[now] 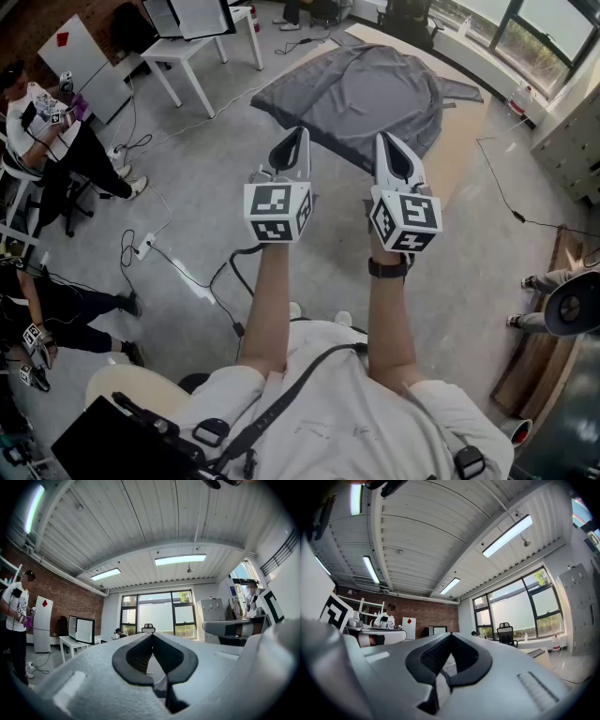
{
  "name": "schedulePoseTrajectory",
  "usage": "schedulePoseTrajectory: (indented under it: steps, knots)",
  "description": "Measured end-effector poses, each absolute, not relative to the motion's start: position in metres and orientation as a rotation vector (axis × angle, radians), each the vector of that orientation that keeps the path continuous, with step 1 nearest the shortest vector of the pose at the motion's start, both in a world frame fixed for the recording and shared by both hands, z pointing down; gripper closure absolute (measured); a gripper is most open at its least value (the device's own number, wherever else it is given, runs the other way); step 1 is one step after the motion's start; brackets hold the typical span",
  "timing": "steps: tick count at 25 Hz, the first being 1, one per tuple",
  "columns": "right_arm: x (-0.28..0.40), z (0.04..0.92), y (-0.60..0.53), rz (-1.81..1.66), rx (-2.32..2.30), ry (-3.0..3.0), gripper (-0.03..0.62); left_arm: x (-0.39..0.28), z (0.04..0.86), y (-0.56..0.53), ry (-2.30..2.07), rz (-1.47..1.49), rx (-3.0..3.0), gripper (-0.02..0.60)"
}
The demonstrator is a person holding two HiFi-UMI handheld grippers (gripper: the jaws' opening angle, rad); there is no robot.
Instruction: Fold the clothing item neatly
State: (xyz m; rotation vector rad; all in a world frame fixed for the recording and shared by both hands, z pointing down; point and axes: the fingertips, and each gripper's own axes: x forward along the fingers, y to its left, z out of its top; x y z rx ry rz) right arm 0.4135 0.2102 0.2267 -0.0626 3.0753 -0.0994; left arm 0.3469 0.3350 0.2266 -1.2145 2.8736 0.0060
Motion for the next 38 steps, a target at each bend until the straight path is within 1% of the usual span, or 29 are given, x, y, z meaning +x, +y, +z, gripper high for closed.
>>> schedulePoseTrajectory:
  steps: [13,19,23,27,33,38]
  knots:
    - [0.445,0.248,0.2,-0.153,0.068,3.143,0.595,0.386,0.233,0.294,2.888,0.011,-1.221,0.578]
    - [0.439,0.257,0.194,-0.265,0.085,3.122,0.595,0.389,0.24,0.294,2.904,-0.081,-1.204,0.578]
    - [0.416,0.27,0.196,-0.281,0.088,3.143,0.595,0.363,0.248,0.304,2.926,-0.072,-1.184,0.578]
    - [0.378,0.267,0.204,-0.249,0.051,3.15,0.595,0.326,0.248,0.309,2.902,-0.036,-1.227,0.578]
    - [0.29,0.259,0.225,-0.323,0.006,3.13,0.595,0.249,0.242,0.323,2.837,-0.043,-1.342,0.578]
    - [0.221,0.262,0.259,-0.333,-0.015,3.143,0.595,0.178,0.238,0.369,2.831,-0.031,-1.345,0.578]
